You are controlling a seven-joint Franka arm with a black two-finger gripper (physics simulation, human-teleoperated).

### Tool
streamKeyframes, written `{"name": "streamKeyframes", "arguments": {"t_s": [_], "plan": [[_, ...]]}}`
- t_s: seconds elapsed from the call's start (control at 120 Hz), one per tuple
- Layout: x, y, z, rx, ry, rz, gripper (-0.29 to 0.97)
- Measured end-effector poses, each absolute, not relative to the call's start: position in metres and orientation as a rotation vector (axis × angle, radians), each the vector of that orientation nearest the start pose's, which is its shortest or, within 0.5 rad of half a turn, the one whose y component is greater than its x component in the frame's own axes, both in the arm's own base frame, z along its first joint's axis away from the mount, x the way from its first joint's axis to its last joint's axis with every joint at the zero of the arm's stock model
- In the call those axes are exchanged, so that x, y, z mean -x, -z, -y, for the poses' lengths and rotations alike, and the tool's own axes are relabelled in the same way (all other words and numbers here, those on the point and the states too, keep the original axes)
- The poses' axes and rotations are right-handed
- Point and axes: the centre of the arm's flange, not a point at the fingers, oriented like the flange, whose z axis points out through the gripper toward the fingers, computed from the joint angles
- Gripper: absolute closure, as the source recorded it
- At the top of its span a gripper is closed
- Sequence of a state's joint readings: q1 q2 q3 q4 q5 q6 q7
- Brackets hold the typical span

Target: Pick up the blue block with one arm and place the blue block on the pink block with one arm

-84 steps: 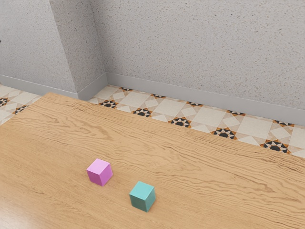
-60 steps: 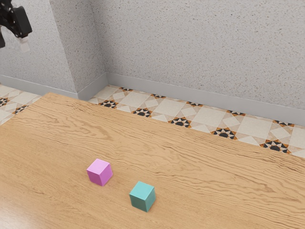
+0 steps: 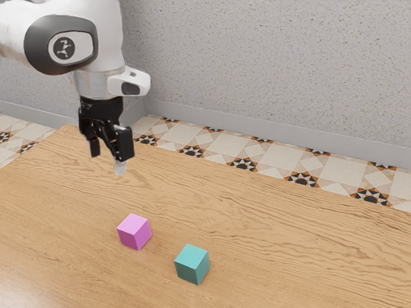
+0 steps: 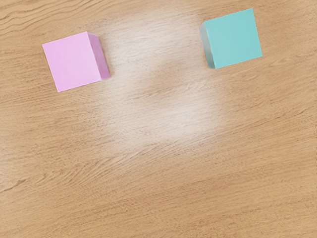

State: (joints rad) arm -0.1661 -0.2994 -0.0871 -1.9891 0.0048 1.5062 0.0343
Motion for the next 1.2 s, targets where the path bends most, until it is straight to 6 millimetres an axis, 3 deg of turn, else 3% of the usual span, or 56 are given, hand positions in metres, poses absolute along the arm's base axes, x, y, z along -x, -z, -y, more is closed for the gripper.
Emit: {"name": "streamKeyframes", "arguments": {"t_s": [0.125,0.55,0.658,0.858,1.2], "plan": [[-0.426,-0.526,0.135,3.049,-0.276,-0.469,0.0],[-0.422,-0.401,0.175,3.134,-0.247,-0.387,0.0],[-0.425,-0.38,0.187,3.145,-0.241,-0.369,0.0],[-0.437,-0.338,0.192,3.156,-0.263,-0.291,0.0],[-0.448,-0.304,0.195,3.167,-0.248,-0.195,0.0]]}}
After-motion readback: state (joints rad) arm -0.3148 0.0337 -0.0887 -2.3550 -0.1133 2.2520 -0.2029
